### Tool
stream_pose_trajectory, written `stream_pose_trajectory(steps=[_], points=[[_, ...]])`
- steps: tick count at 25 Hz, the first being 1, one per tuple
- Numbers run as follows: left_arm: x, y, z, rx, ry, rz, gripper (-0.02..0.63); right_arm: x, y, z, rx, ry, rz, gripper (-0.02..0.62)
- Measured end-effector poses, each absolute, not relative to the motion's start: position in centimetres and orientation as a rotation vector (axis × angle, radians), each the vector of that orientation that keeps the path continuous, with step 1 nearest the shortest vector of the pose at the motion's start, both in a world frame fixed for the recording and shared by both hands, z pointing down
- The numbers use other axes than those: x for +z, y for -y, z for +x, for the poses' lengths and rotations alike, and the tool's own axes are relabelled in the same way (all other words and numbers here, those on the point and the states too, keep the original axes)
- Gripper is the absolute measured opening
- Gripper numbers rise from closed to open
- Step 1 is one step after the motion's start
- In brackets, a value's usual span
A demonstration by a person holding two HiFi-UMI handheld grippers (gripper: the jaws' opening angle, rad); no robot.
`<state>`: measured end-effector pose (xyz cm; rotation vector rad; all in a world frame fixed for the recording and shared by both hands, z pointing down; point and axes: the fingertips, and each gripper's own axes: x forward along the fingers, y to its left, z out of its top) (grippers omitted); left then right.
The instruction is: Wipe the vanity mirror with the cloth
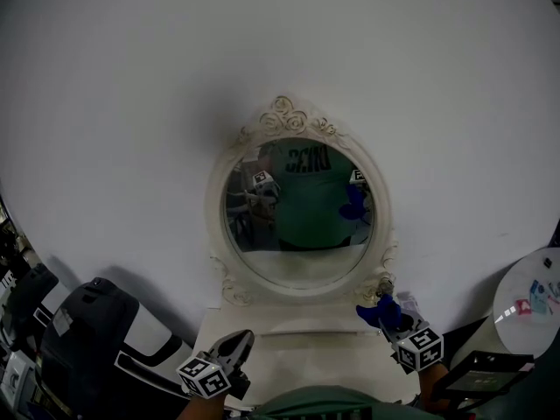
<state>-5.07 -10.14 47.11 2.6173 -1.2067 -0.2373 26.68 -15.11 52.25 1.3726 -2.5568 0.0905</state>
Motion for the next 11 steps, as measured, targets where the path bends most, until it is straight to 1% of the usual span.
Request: stream_pose_trajectory(steps=[11], points=[[47.56, 10.92, -5.1, -0.252, 1.166, 2.613, 0.006, 52.33, 14.97, 26.28, 0.075, 2.512, 1.36, 0.087]])
